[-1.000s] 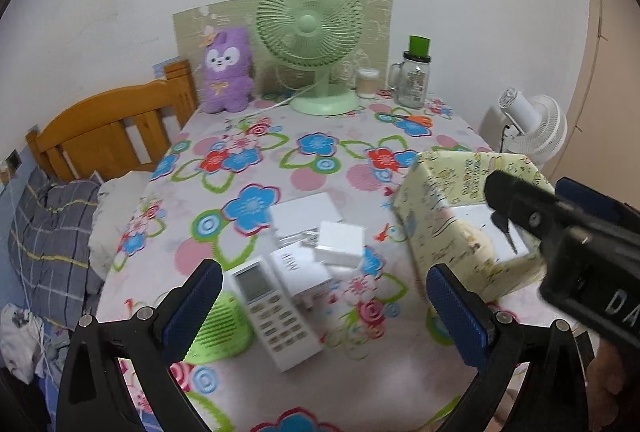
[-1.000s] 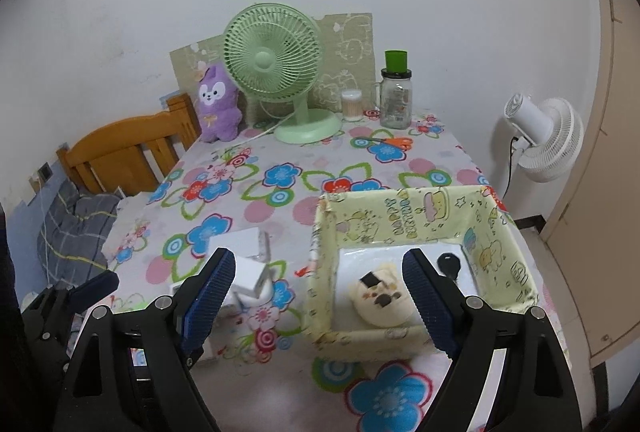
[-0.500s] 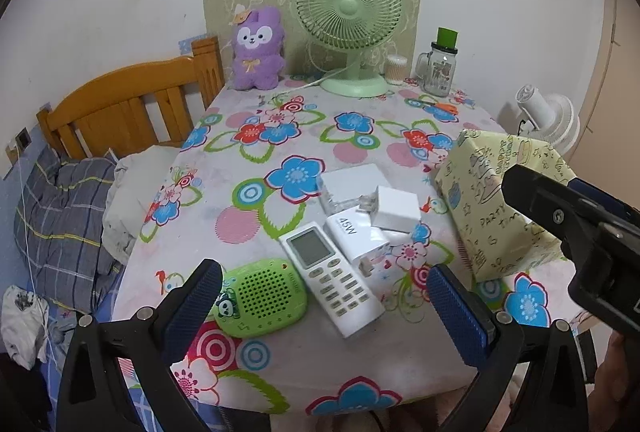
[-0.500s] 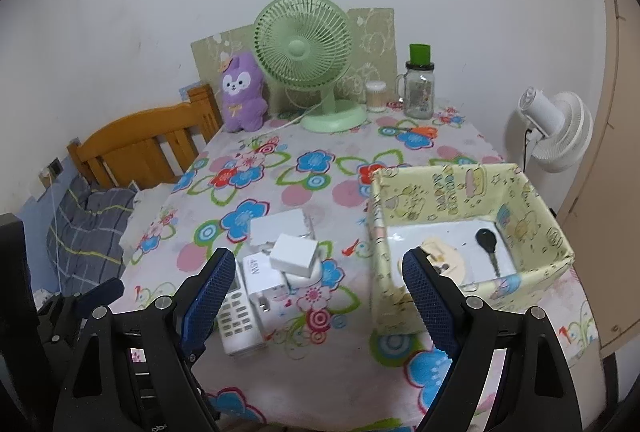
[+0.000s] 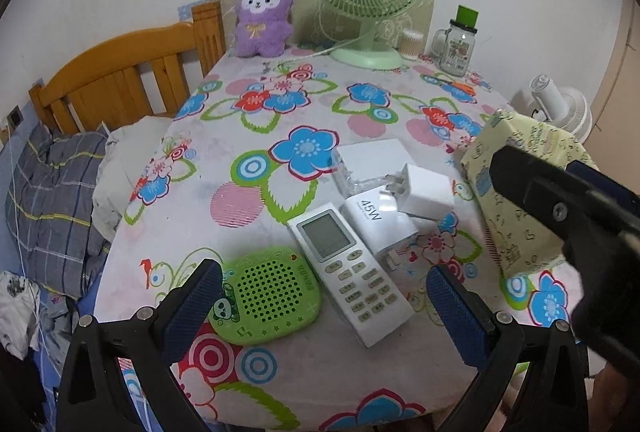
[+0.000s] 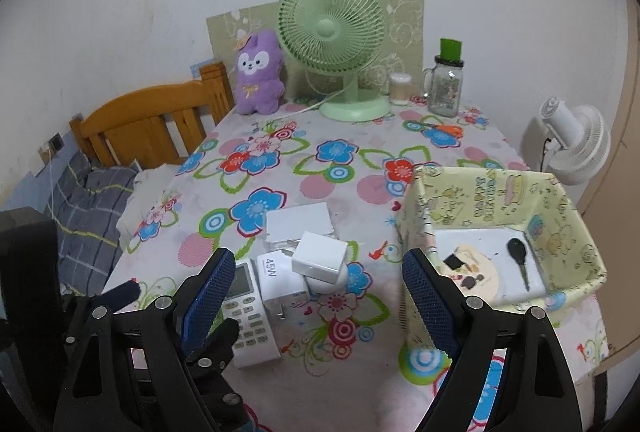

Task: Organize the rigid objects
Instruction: 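Move the right gripper onto the white square charger plug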

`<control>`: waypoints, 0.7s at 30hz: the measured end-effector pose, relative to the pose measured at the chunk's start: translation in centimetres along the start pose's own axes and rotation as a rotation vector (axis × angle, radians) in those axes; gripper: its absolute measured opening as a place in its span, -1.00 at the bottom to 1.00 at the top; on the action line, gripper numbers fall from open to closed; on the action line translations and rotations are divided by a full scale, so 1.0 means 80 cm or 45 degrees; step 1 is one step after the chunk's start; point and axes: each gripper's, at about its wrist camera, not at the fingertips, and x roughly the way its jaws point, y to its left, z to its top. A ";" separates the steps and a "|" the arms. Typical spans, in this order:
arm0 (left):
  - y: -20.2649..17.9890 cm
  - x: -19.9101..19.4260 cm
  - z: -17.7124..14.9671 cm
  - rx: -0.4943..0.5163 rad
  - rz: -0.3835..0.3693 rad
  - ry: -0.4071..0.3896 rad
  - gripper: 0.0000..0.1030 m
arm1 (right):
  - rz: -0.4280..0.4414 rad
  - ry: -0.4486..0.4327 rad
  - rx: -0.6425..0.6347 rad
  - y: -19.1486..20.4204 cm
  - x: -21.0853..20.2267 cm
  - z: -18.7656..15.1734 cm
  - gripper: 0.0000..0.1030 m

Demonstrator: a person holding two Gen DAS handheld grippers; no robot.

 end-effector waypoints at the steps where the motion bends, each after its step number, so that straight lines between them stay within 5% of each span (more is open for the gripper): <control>1: 0.001 0.004 0.000 0.000 0.008 0.007 0.99 | 0.005 -0.004 -0.004 0.001 0.004 0.001 0.70; 21: -0.003 0.060 0.000 -0.032 0.024 0.113 0.99 | 0.028 0.158 -0.061 0.010 0.091 -0.006 0.70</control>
